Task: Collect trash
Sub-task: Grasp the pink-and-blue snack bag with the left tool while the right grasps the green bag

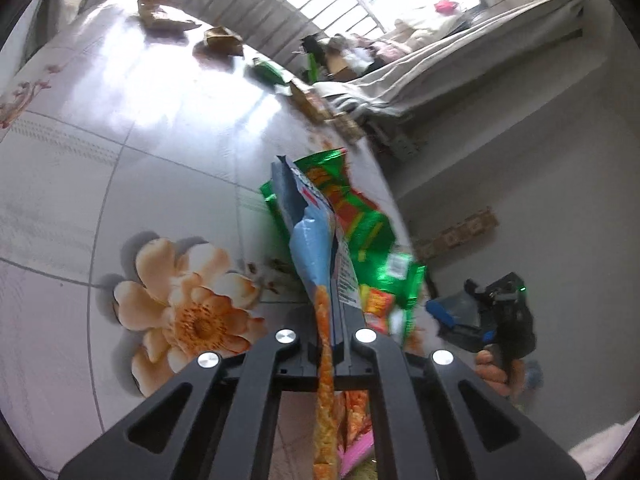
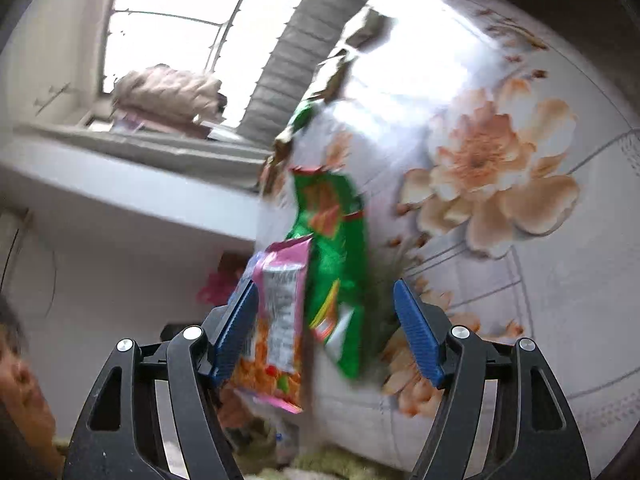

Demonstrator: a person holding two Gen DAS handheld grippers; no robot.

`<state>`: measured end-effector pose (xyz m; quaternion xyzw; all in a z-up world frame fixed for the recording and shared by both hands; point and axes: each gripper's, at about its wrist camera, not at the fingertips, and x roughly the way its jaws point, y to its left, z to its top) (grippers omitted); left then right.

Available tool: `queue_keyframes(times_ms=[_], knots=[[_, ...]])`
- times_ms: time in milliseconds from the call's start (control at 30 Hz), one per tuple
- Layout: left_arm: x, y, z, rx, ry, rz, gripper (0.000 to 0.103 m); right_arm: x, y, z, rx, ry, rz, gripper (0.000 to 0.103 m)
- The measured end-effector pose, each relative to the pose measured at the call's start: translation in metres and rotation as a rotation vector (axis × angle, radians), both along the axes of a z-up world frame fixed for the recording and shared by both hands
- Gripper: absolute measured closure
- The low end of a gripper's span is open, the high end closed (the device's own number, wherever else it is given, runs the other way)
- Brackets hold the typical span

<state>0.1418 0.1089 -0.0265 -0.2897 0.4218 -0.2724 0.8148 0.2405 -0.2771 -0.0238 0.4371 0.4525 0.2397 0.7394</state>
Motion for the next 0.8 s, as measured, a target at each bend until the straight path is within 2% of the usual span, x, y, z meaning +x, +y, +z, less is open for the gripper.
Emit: queue_keyframes(times_ms=[167,233,333,400,533,600,800], knots=[[0.008,-0.017,-0.003,0.161,0.056,0.034,0.102,0.017,0.014,-0.012,-0.053,0.038,-0.022,0.035],[0.010,-0.032,-0.001,0.280,0.049,0.036,0.101,0.023,0.016,-0.014,-0.054,0.041,-0.014,0.036],[0.011,-0.052,0.001,0.402,0.021,0.016,0.101,0.034,0.024,-0.017,-0.078,0.044,0.001,0.046],[0.010,-0.062,0.002,0.451,-0.003,0.010,0.101,0.038,0.030,-0.017,-0.103,0.052,0.006,0.052],[0.004,-0.085,0.000,0.597,-0.068,-0.009,0.101,0.033,0.037,-0.018,-0.122,0.061,0.017,0.064],[-0.001,-0.092,-0.001,0.633,-0.079,-0.017,0.101,0.028,0.037,-0.019,-0.139,0.067,0.019,0.075],[-0.002,-0.099,0.000,0.664,-0.093,-0.014,0.101,0.025,0.043,-0.020,-0.146,0.062,0.031,0.078]])
